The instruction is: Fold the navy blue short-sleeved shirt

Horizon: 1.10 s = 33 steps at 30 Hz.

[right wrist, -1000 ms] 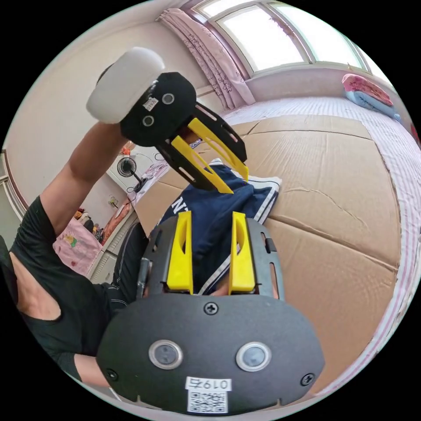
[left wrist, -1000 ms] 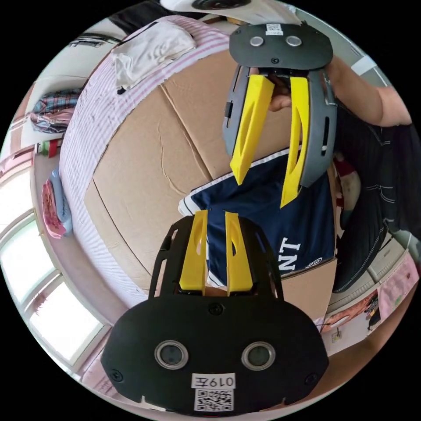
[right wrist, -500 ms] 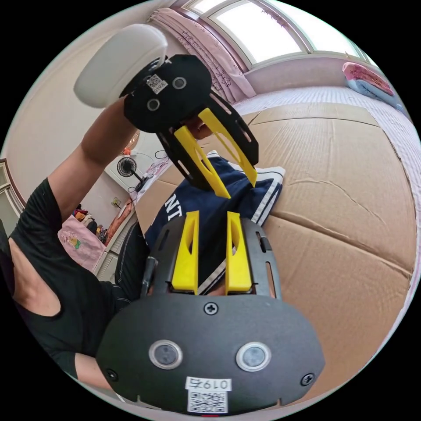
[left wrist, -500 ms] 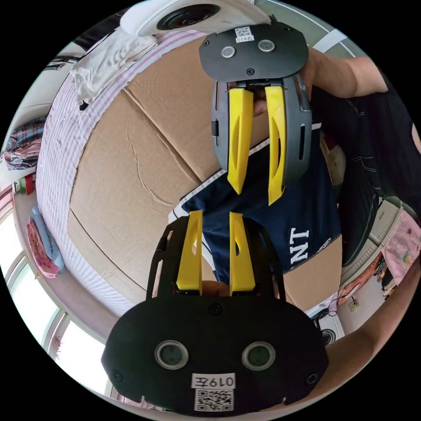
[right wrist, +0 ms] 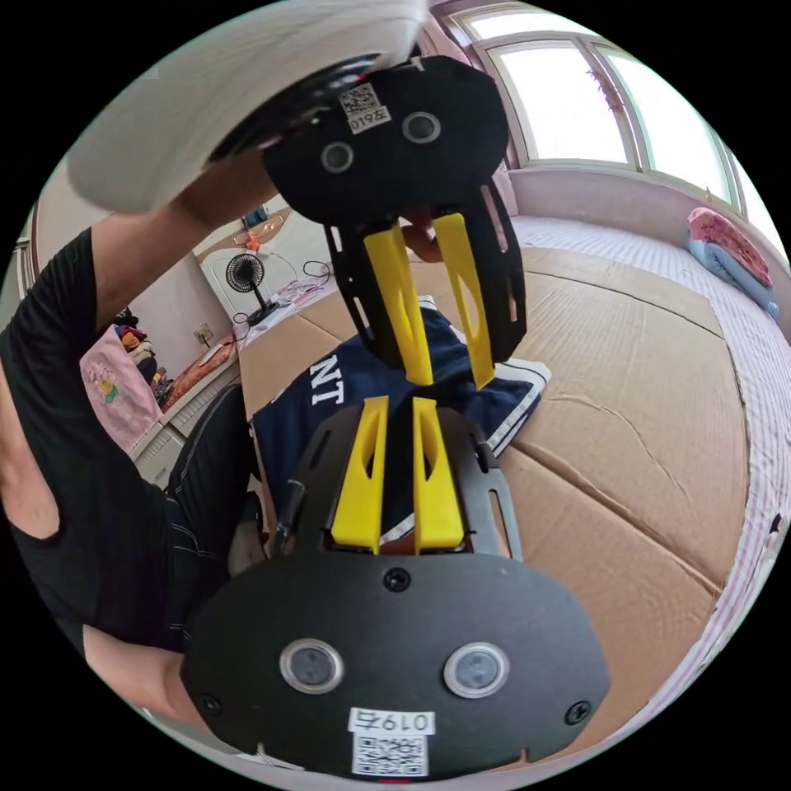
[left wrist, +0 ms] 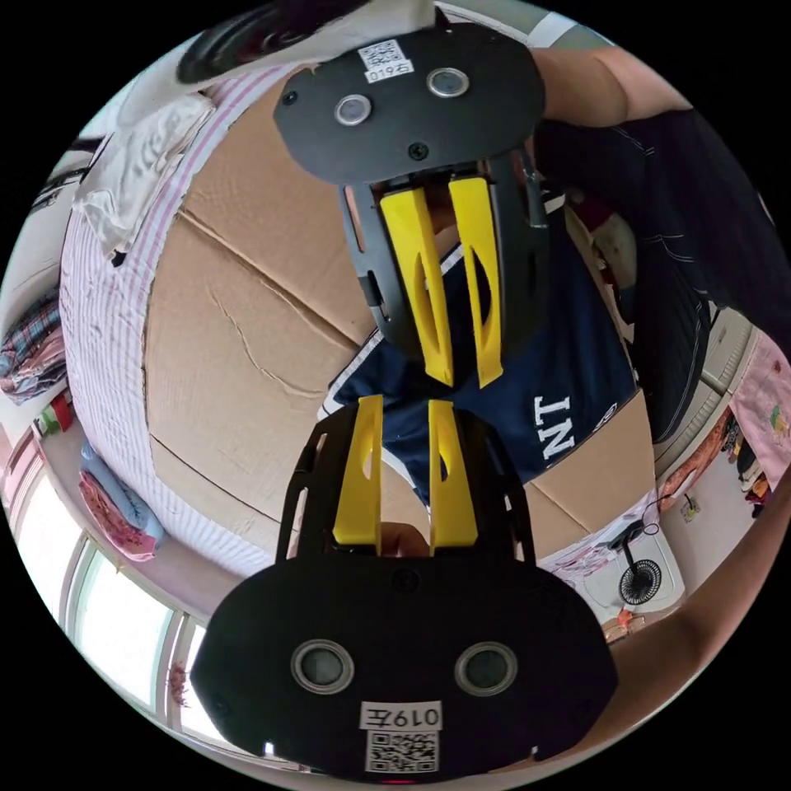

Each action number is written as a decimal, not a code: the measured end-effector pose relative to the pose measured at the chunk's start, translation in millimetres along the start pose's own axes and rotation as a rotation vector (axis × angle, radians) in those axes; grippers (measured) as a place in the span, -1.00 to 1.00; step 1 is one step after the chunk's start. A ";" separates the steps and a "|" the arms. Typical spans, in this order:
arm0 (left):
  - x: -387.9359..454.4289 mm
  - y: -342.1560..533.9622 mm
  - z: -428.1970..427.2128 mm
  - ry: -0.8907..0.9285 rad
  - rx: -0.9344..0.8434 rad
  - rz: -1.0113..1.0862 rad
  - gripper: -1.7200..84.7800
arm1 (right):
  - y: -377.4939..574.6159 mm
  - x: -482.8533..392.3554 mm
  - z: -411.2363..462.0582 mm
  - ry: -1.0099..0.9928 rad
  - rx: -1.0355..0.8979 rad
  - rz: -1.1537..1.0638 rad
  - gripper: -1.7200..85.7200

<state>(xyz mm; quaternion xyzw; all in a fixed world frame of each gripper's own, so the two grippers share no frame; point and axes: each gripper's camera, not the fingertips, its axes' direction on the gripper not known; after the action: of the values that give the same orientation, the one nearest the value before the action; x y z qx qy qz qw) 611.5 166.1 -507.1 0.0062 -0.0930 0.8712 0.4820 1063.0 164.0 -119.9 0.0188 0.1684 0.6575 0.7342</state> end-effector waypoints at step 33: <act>-99.2 -36.4 -30.6 0.224 -0.084 -0.147 -0.94 | -36.6 38.8 -15.7 -0.458 -0.191 0.146 -0.80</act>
<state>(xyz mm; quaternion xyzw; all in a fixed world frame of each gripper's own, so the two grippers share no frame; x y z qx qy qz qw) 697.7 106.9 -541.4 -0.1045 -0.0745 0.8242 0.5516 1096.9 193.7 -152.4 0.1099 -0.0667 0.7003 0.7022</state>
